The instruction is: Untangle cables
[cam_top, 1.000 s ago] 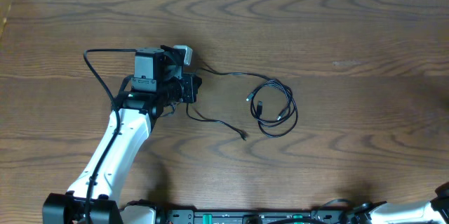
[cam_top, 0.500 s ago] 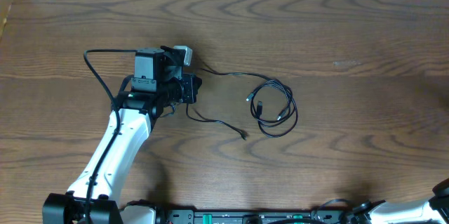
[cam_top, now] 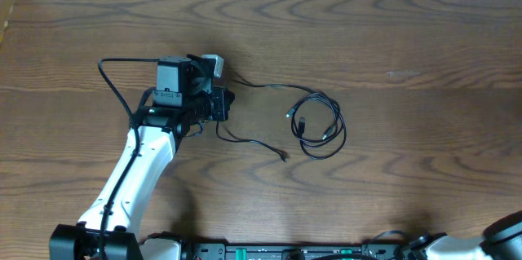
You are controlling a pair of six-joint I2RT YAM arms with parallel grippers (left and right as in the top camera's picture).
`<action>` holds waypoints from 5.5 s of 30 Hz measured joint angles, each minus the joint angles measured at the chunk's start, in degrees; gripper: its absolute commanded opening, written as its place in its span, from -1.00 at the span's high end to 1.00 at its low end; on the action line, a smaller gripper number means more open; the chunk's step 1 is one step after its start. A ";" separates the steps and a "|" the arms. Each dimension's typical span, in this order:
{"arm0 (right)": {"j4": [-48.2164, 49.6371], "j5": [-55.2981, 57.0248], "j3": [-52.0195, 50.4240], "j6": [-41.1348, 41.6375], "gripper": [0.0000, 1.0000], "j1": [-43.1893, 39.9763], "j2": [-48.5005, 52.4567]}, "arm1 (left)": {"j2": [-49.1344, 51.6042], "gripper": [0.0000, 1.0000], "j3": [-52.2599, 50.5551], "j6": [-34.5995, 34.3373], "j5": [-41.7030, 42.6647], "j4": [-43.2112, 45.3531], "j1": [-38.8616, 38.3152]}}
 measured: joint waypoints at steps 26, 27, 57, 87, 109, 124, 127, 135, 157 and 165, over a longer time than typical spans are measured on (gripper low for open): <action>-6.80 -29.49 0.17 -21.53 -0.99 46.80 -9.46 | 0.00 0.83 -0.09 -0.13 10.32 3.17 0.00; -7.37 -30.03 0.17 -22.21 -0.98 48.57 -8.96 | 0.00 0.84 -0.09 -0.17 11.72 3.96 0.00; -7.23 -29.20 0.20 -26.47 0.02 72.70 15.78 | -24.50 0.84 -0.33 -14.78 23.56 19.23 0.00; -6.67 -19.98 2.78 -15.67 0.98 76.30 -2.67 | -27.45 0.84 -0.33 -7.61 13.31 -2.84 4.00; -11.93 -23.98 10.54 -11.39 0.98 76.30 -12.83 | -16.57 0.83 -0.33 -4.04 12.07 -5.51 4.00; -18.80 -20.15 10.58 -17.84 -0.32 76.32 -11.10 | -16.57 0.83 -0.33 -3.98 13.29 -4.31 4.00; -18.93 -21.70 10.60 -21.14 -0.39 76.70 -10.71 | -16.57 0.83 -0.33 -3.96 15.50 -2.16 4.00; -18.93 -26.56 10.73 -29.77 -0.45 80.78 -4.61 | -16.57 0.83 -0.33 -4.00 21.86 1.64 2.40; -13.90 -28.00 10.73 -34.97 -0.36 83.71 7.80 | -16.57 0.83 -0.33 -3.98 19.67 4.22 -7.28; -15.65 -26.97 10.73 -35.85 -0.45 83.71 1.62 | -16.57 0.83 -0.33 -3.96 15.06 4.15 -7.28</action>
